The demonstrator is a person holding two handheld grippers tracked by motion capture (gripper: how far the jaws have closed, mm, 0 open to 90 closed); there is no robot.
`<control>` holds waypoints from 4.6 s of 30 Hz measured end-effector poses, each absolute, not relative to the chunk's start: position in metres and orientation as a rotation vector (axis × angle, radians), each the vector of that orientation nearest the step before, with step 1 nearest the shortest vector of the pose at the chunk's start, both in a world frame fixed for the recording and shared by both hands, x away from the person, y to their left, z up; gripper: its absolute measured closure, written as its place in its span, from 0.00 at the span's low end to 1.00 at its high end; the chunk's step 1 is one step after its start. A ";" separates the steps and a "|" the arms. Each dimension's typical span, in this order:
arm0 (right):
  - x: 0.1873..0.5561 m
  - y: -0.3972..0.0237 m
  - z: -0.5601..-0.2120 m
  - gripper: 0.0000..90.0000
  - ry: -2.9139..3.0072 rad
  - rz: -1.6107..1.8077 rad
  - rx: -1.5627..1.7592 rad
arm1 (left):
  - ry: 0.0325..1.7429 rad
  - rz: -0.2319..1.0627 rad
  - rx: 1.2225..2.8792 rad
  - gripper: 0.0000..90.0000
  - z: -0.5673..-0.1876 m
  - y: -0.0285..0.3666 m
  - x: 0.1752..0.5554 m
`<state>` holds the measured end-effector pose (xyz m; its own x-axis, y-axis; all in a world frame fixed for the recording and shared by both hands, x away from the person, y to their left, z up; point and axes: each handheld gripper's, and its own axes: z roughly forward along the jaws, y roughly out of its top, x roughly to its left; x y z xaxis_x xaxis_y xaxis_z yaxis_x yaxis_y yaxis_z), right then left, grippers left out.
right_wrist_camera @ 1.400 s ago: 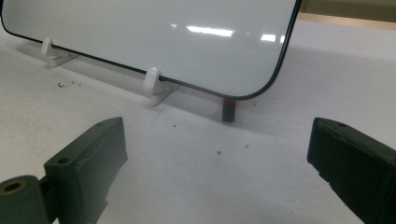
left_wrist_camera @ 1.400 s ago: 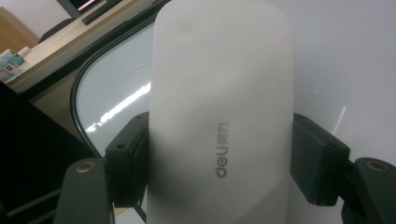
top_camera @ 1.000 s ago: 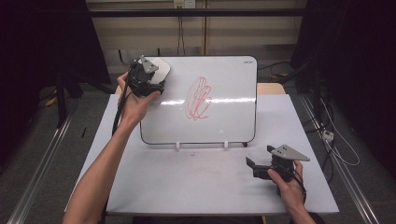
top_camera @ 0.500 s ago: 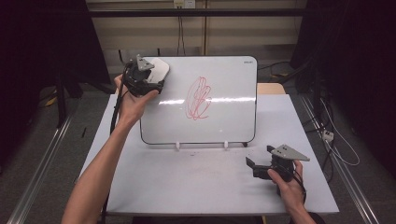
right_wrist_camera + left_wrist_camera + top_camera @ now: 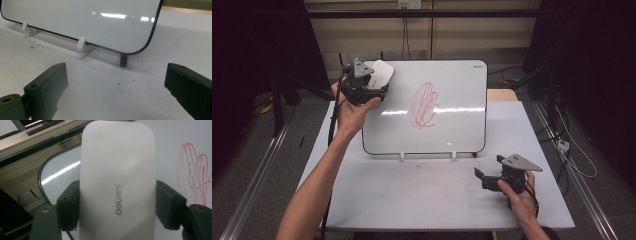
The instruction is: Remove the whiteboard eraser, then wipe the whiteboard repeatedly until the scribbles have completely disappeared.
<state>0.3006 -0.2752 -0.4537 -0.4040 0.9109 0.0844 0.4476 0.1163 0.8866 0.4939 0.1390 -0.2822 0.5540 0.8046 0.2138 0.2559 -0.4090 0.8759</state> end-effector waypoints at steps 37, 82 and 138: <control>0.302 -0.276 -0.454 0.05 1.901 1.233 1.327 | 0.794 0.811 1.894 0.35 -0.304 0.140 0.442; 0.300 -0.275 -0.455 0.05 1.948 1.262 1.288 | 0.699 0.888 2.020 0.35 -0.305 0.057 0.482; 0.300 -0.272 -0.455 0.05 1.945 1.248 1.296 | 0.674 1.064 2.077 0.35 -0.328 0.023 0.485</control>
<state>0.3004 -0.2724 -0.4547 -0.4315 0.8979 0.0866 0.4527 0.1325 0.8818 0.4848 0.0233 -0.3279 0.5279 0.7030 0.4765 0.1304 -0.6215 0.7725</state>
